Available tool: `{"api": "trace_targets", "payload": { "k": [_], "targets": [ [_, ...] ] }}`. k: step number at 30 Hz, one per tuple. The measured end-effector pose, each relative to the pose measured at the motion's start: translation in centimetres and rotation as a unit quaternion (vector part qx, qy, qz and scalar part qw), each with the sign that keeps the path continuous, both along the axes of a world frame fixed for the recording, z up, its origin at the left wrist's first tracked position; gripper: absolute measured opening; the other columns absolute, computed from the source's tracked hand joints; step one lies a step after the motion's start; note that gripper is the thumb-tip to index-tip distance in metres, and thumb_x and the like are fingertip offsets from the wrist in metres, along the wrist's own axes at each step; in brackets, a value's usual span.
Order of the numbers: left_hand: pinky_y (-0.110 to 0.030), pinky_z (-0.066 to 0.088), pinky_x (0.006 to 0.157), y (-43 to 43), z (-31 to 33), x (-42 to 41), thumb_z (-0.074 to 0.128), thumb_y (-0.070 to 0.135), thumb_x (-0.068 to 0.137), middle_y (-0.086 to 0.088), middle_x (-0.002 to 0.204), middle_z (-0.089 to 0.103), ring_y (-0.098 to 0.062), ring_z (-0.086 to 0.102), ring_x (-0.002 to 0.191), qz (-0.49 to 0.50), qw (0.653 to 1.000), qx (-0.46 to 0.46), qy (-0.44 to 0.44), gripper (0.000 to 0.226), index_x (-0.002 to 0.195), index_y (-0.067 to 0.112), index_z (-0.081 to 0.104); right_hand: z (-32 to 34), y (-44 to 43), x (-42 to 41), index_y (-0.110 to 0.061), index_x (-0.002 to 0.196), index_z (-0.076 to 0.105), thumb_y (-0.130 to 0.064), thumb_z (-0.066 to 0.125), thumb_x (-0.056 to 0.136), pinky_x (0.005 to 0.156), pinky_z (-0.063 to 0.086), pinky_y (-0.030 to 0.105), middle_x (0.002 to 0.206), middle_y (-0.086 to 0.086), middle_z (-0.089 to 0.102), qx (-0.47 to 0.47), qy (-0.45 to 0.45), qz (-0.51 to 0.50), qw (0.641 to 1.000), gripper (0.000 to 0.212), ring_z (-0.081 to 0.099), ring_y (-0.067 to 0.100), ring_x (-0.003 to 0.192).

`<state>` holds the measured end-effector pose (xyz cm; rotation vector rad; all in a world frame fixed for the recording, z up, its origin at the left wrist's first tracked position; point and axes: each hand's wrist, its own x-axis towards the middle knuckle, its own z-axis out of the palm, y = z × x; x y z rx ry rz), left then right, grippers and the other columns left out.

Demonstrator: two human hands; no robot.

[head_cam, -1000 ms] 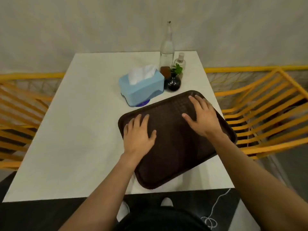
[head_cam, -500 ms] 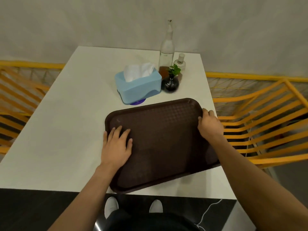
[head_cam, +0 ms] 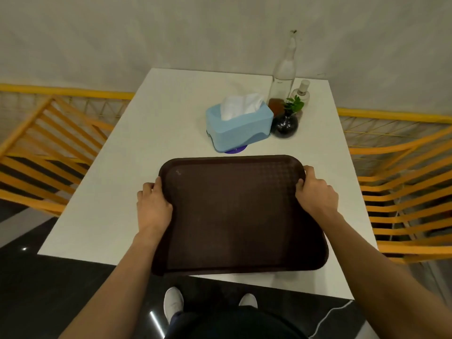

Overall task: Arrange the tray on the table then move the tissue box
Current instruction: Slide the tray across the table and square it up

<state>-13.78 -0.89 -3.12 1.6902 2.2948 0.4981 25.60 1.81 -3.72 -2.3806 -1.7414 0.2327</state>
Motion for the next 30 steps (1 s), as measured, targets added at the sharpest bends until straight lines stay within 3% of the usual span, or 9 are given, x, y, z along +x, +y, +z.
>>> {"api": "trace_targets", "payload": {
  "k": [4, 7, 11, 14, 18, 21, 25, 30],
  "targets": [
    [-0.051, 0.045, 0.103, 2.0, -0.4, -3.4, 0.042, -0.005, 0.093, -0.025, 0.135, 0.05, -0.044, 0.05, 0.116, -0.019, 1.0, 0.012, -0.015, 0.062, 0.154, 0.007, 0.04, 0.3, -0.4, -2.8, -0.017, 0.117, 0.039, -0.035, 0.044, 0.097, 0.065, 0.042, 0.04, 0.091, 0.016, 0.067, -0.016, 0.006, -0.026, 1.0, 0.028, 0.052, 0.033, 0.068],
    [-0.049, 0.046, 0.102, 3.9, -0.3, -6.1, 0.043, -0.002, 0.096, -0.022, 0.138, 0.052, -0.042, 0.051, 0.116, -0.036, 0.999, 0.013, -0.003, 0.059, 0.154, 0.008, 0.04, 0.9, -0.8, -4.9, -0.019, 0.107, 0.038, -0.041, 0.051, 0.091, 0.064, 0.046, 0.041, 0.093, 0.011, 0.065, -0.033, -0.012, -0.027, 0.999, 0.029, 0.056, 0.032, 0.075],
    [-0.05, 0.046, 0.101, 7.2, 0.0, -9.1, 0.046, 0.001, 0.098, -0.021, 0.138, 0.054, -0.042, 0.053, 0.115, -0.065, 0.998, 0.011, 0.013, 0.056, 0.153, 0.009, 0.043, 1.9, -0.1, -8.2, -0.014, 0.13, 0.052, -0.042, 0.061, 0.088, 0.084, 0.051, 0.049, 0.127, 0.011, 0.056, 0.021, -0.079, 0.014, 0.997, 0.051, 0.053, 0.035, 0.115],
    [-0.05, 0.046, 0.103, 9.8, 0.2, -10.4, 0.045, 0.004, 0.101, -0.019, 0.141, 0.056, -0.04, 0.053, 0.118, -0.098, 0.995, 0.007, 0.021, 0.052, 0.153, 0.012, 0.045, 2.1, 1.4, -11.6, -0.02, 0.142, 0.05, -0.038, 0.055, 0.096, 0.101, 0.046, 0.049, 0.144, 0.008, 0.05, 0.022, -0.05, 0.098, 0.994, 0.05, 0.046, 0.031, 0.129],
    [-0.051, 0.044, 0.105, 12.6, 1.4, -10.9, 0.048, 0.017, 0.103, -0.015, 0.143, 0.057, -0.039, 0.051, 0.125, -0.163, 0.986, -0.015, 0.037, 0.052, 0.154, 0.017, 0.041, 1.8, 3.2, -15.6, -0.027, 0.152, 0.037, -0.037, 0.045, 0.102, 0.111, 0.036, 0.053, 0.157, 0.005, 0.039, -0.021, -0.022, 0.166, 0.986, 0.051, 0.036, 0.031, 0.141],
    [-0.05, 0.041, 0.109, 12.0, 2.8, -10.5, 0.053, 0.03, 0.1, -0.012, 0.15, 0.049, -0.037, 0.047, 0.132, -0.207, 0.977, -0.021, 0.039, 0.058, 0.155, 0.019, 0.038, 1.5, 4.3, -17.6, -0.032, 0.155, 0.029, -0.041, 0.036, 0.105, 0.111, 0.035, 0.056, 0.157, 0.005, 0.039, -0.055, -0.034, 0.173, 0.983, 0.051, 0.039, 0.032, 0.139],
    [-0.051, 0.032, 0.115, 4.7, 2.6, -10.1, 0.053, 0.045, 0.095, -0.007, 0.157, 0.04, -0.033, 0.037, 0.142, -0.193, 0.98, -0.006, 0.043, 0.06, 0.15, 0.025, 0.044, 1.0, 4.7, -19.1, -0.032, 0.151, 0.033, -0.042, 0.029, 0.107, 0.102, 0.042, 0.055, 0.139, 0.008, 0.052, -0.027, -0.06, 0.135, 0.989, 0.046, 0.05, 0.031, 0.123],
    [-0.052, 0.0, 0.123, -2.5, -0.4, -10.9, 0.026, 0.066, 0.095, -0.008, 0.169, 0.018, -0.033, 0.011, 0.156, -0.159, 0.98, -0.105, 0.064, 0.075, 0.159, 0.029, 0.023, 0.6, 4.5, -20.9, -0.029, 0.148, 0.038, -0.035, 0.027, 0.108, 0.095, 0.048, 0.049, 0.129, 0.011, 0.058, -0.015, -0.076, 0.114, 0.99, 0.042, 0.056, 0.032, 0.115]
  ]
}}
